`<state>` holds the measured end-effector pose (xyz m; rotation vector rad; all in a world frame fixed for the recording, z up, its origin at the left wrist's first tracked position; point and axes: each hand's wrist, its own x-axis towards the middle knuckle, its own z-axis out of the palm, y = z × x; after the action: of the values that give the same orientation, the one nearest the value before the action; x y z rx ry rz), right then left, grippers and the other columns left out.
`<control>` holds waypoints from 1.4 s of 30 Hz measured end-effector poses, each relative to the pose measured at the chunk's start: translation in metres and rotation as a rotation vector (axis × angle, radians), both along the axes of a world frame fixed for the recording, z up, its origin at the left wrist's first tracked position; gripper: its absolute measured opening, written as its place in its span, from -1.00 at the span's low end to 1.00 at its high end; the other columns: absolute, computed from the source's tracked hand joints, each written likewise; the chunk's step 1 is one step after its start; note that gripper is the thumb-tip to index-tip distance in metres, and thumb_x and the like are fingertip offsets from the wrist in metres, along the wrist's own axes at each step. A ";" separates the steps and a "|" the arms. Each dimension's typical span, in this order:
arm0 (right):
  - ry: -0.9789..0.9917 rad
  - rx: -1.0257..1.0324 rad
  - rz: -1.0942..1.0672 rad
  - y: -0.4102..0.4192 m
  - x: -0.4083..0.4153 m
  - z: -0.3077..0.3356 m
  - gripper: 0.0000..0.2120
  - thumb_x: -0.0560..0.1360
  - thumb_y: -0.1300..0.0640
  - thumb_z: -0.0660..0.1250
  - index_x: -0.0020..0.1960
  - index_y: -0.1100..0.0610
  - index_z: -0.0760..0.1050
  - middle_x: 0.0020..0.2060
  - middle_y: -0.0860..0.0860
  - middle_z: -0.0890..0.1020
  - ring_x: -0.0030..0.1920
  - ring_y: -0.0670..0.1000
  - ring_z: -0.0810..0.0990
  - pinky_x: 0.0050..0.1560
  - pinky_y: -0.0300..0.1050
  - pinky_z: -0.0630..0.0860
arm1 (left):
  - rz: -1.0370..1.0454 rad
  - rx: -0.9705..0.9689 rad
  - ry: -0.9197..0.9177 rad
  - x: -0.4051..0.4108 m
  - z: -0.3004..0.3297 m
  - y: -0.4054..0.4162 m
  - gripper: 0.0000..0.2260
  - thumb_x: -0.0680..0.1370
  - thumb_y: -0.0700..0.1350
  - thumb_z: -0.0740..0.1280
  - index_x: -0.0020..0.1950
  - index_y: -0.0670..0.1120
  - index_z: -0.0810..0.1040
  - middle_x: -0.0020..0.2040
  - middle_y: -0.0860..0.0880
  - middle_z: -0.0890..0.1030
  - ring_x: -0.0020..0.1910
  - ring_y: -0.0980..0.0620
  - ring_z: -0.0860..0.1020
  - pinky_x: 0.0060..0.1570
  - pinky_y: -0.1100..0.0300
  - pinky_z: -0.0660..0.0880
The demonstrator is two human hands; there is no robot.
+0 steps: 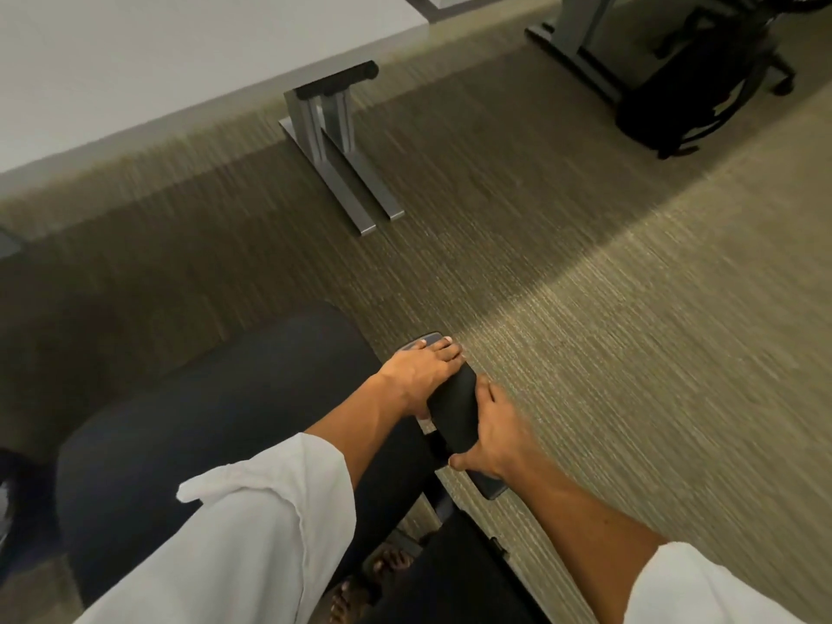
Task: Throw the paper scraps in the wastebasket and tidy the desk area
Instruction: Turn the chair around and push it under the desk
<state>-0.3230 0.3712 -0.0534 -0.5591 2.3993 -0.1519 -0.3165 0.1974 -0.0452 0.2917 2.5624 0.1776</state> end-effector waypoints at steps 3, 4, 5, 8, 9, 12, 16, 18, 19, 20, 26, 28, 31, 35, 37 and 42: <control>-0.016 0.004 0.008 -0.001 -0.002 0.001 0.39 0.14 -0.18 0.67 0.63 0.12 -0.18 0.57 0.02 0.12 0.48 0.16 0.34 0.43 0.03 0.38 | 0.024 0.009 -0.012 0.003 -0.003 -0.002 0.00 0.41 -0.03 0.56 0.64 -0.10 -0.03 0.66 -0.05 -0.03 0.63 -0.03 -0.08 0.59 -0.01 -0.04; -0.019 0.017 0.013 -0.002 -0.002 0.002 0.40 0.14 -0.19 0.67 0.63 0.12 -0.19 0.58 0.02 0.12 0.48 0.16 0.34 0.42 0.05 0.39 | 0.028 0.013 -0.014 0.004 -0.004 -0.002 0.00 0.41 -0.03 0.56 0.64 -0.09 -0.04 0.66 -0.05 -0.03 0.63 -0.03 -0.09 0.59 -0.01 -0.05; -0.018 0.031 0.020 -0.002 -0.002 0.003 0.40 0.14 -0.21 0.67 0.63 0.12 -0.19 0.58 0.03 0.12 0.48 0.17 0.35 0.42 0.06 0.40 | 0.030 0.016 -0.014 0.004 -0.004 -0.002 0.00 0.41 -0.03 0.56 0.64 -0.09 -0.04 0.66 -0.05 -0.03 0.63 -0.03 -0.09 0.59 -0.01 -0.05; -0.009 0.057 0.037 -0.001 -0.002 0.006 0.41 0.14 -0.28 0.64 0.63 0.14 -0.20 0.59 0.06 0.12 0.50 0.17 0.33 0.43 0.08 0.38 | 0.029 0.004 -0.002 0.006 -0.003 0.003 -0.03 0.45 -0.02 0.52 0.64 -0.10 -0.06 0.66 -0.06 -0.05 0.63 -0.05 -0.09 0.59 -0.05 -0.03; -0.009 0.057 0.042 -0.001 -0.002 0.007 0.41 0.14 -0.29 0.63 0.62 0.15 -0.21 0.59 0.07 0.11 0.50 0.18 0.32 0.44 0.08 0.37 | 0.031 -0.004 -0.002 0.008 -0.003 0.004 -0.04 0.46 -0.03 0.51 0.64 -0.10 -0.07 0.66 -0.07 -0.06 0.63 -0.06 -0.10 0.59 -0.06 -0.03; -0.032 0.027 0.038 0.000 -0.002 0.009 0.39 0.18 -0.29 0.61 0.62 0.14 -0.24 0.60 0.08 0.10 0.51 0.20 0.30 0.45 0.10 0.35 | 0.033 0.001 -0.022 0.010 -0.001 0.006 -0.07 0.48 -0.06 0.49 0.64 -0.12 -0.08 0.66 -0.09 -0.09 0.63 -0.08 -0.11 0.58 -0.09 -0.03; 0.000 0.008 0.053 -0.001 -0.002 0.011 0.35 0.22 -0.30 0.58 0.63 0.17 -0.23 0.60 0.12 0.11 0.51 0.18 0.30 0.46 0.03 0.33 | 0.043 0.056 -0.042 0.008 0.001 0.002 -0.09 0.49 -0.11 0.48 0.64 -0.12 -0.07 0.66 -0.09 -0.10 0.63 -0.09 -0.14 0.58 -0.10 -0.03; 0.000 0.005 0.046 -0.002 -0.002 0.010 0.35 0.23 -0.30 0.57 0.63 0.18 -0.22 0.59 0.13 0.13 0.51 0.19 0.31 0.46 0.04 0.34 | 0.037 0.053 -0.046 0.008 0.000 0.001 -0.09 0.49 -0.12 0.48 0.64 -0.12 -0.07 0.66 -0.09 -0.11 0.63 -0.09 -0.15 0.57 -0.10 -0.05; -0.001 0.006 0.043 -0.001 -0.001 0.008 0.34 0.23 -0.31 0.57 0.63 0.18 -0.22 0.59 0.13 0.13 0.50 0.19 0.31 0.46 0.04 0.34 | 0.030 0.052 -0.048 0.008 -0.001 0.002 -0.09 0.49 -0.12 0.48 0.64 -0.12 -0.07 0.66 -0.09 -0.11 0.63 -0.09 -0.16 0.57 -0.10 -0.06; -0.001 0.009 0.039 -0.001 0.000 0.007 0.34 0.23 -0.31 0.56 0.63 0.18 -0.22 0.59 0.13 0.14 0.50 0.20 0.32 0.46 0.05 0.34 | 0.022 0.049 -0.050 0.007 -0.002 0.002 -0.09 0.49 -0.12 0.48 0.64 -0.11 -0.07 0.66 -0.09 -0.11 0.63 -0.09 -0.16 0.57 -0.10 -0.07; 0.001 0.029 0.001 0.005 0.006 0.001 0.35 0.23 -0.33 0.56 0.63 0.14 -0.25 0.56 0.12 0.18 0.45 0.21 0.37 0.43 0.09 0.39 | 0.027 0.019 -0.042 0.010 -0.001 0.011 -0.08 0.50 -0.13 0.49 0.64 -0.11 -0.08 0.66 -0.09 -0.12 0.63 -0.09 -0.16 0.58 -0.11 -0.04; 0.003 0.029 -0.006 0.007 0.008 0.000 0.35 0.24 -0.33 0.55 0.62 0.14 -0.27 0.56 0.12 0.17 0.46 0.20 0.37 0.42 0.07 0.40 | 0.057 0.004 -0.029 0.014 0.000 0.019 -0.10 0.51 -0.11 0.47 0.64 -0.13 -0.09 0.66 -0.10 -0.13 0.63 -0.11 -0.14 0.58 -0.12 0.01; -0.013 0.015 -0.032 0.007 0.011 -0.002 0.38 0.23 -0.30 0.57 0.61 0.15 -0.32 0.58 0.12 0.11 0.51 0.16 0.31 0.45 0.04 0.37 | 0.141 0.001 -0.037 0.028 0.000 0.030 -0.04 0.49 -0.02 0.49 0.64 -0.16 -0.11 0.65 -0.12 -0.15 0.63 -0.11 -0.14 0.58 -0.10 -0.01; -0.037 0.024 -0.046 -0.001 0.008 -0.001 0.41 0.24 -0.26 0.60 0.59 0.20 -0.38 0.61 0.17 -0.03 0.58 0.19 0.14 0.53 0.05 0.25 | 0.289 0.003 0.004 0.049 0.012 0.029 -0.05 0.52 0.08 0.44 0.63 -0.20 -0.12 0.65 -0.17 -0.13 0.63 -0.12 -0.11 0.59 -0.05 -0.02; -0.041 0.074 -0.007 -0.006 0.004 0.003 0.40 0.27 -0.26 0.58 0.58 0.23 -0.40 0.61 0.19 -0.12 0.60 0.23 0.01 0.56 0.11 0.17 | 0.384 0.009 0.062 0.058 0.027 0.026 -0.14 0.56 0.08 0.38 0.63 -0.23 -0.08 0.64 -0.22 -0.08 0.63 -0.16 -0.06 0.59 -0.06 0.03; 0.067 0.100 0.207 -0.015 0.018 0.040 0.35 0.29 -0.37 0.49 0.60 0.17 -0.36 0.62 0.17 -0.21 0.62 0.22 -0.17 0.59 0.16 0.06 | 0.548 0.002 0.167 0.092 0.084 0.027 -0.32 0.62 0.10 0.26 0.59 -0.23 0.11 0.61 -0.24 0.13 0.60 -0.19 0.11 0.54 -0.13 0.16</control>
<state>-0.3045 0.3563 -0.0135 -0.7715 2.3800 0.0777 -0.2246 0.2246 0.0387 -0.4205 2.7496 0.3688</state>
